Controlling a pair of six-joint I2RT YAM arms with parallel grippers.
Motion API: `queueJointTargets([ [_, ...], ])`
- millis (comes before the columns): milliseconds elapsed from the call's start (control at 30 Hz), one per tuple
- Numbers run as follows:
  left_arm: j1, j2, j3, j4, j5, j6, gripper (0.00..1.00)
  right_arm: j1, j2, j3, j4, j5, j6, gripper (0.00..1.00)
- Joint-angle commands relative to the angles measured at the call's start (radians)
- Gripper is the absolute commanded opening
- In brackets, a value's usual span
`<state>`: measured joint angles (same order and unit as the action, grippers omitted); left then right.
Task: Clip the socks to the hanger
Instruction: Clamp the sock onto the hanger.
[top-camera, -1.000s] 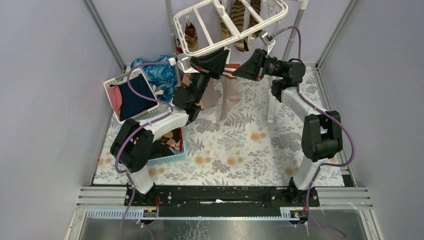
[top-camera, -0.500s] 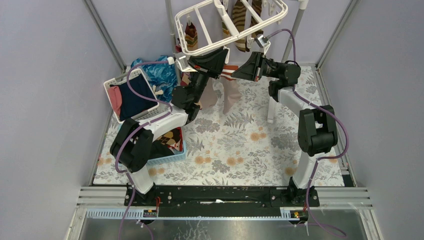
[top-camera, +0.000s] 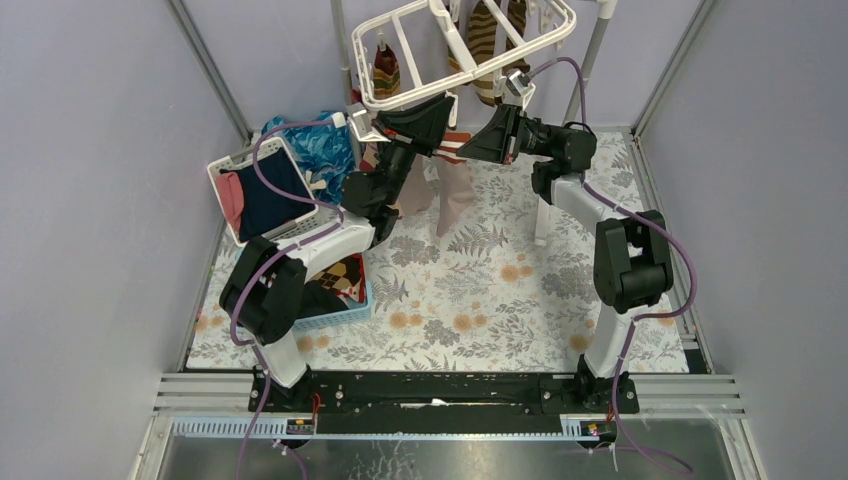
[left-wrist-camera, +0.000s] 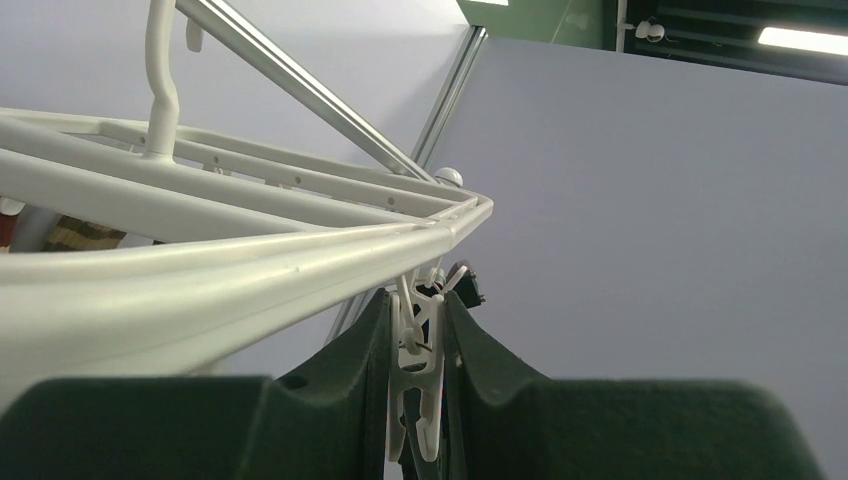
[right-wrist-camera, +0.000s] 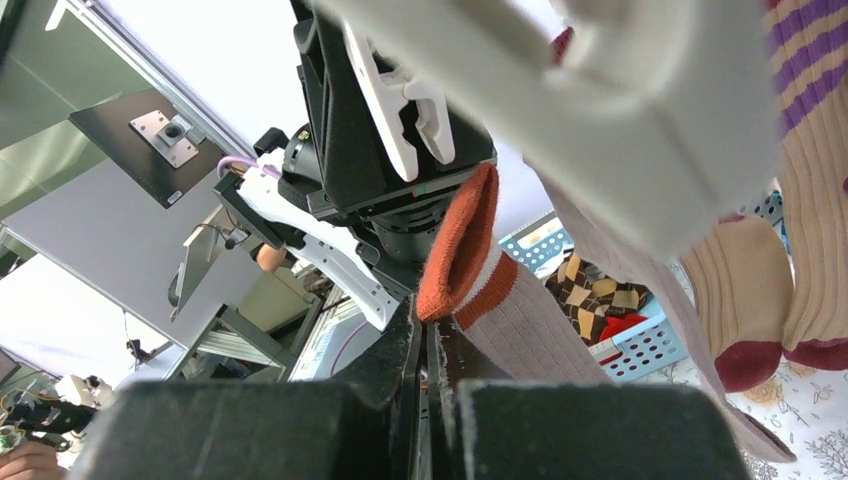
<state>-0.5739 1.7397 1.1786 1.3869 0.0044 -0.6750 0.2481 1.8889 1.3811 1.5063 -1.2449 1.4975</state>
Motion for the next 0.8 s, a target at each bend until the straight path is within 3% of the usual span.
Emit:
queueJointTargets([
  [0,0.009,-0.021,0.012,0.055,0.028,-0.035,0.06,0.007,-0.044,0.055,0.210,0.033,0.012,0.00],
  [533,0.016,-0.019,0.009,0.077,0.030,-0.083,0.06,0.003,-0.070,0.075,0.209,0.080,0.013,0.00],
  [767,0.020,-0.013,0.012,0.087,0.025,-0.107,0.06,0.003,-0.123,0.002,0.210,0.069,-0.003,0.00],
])
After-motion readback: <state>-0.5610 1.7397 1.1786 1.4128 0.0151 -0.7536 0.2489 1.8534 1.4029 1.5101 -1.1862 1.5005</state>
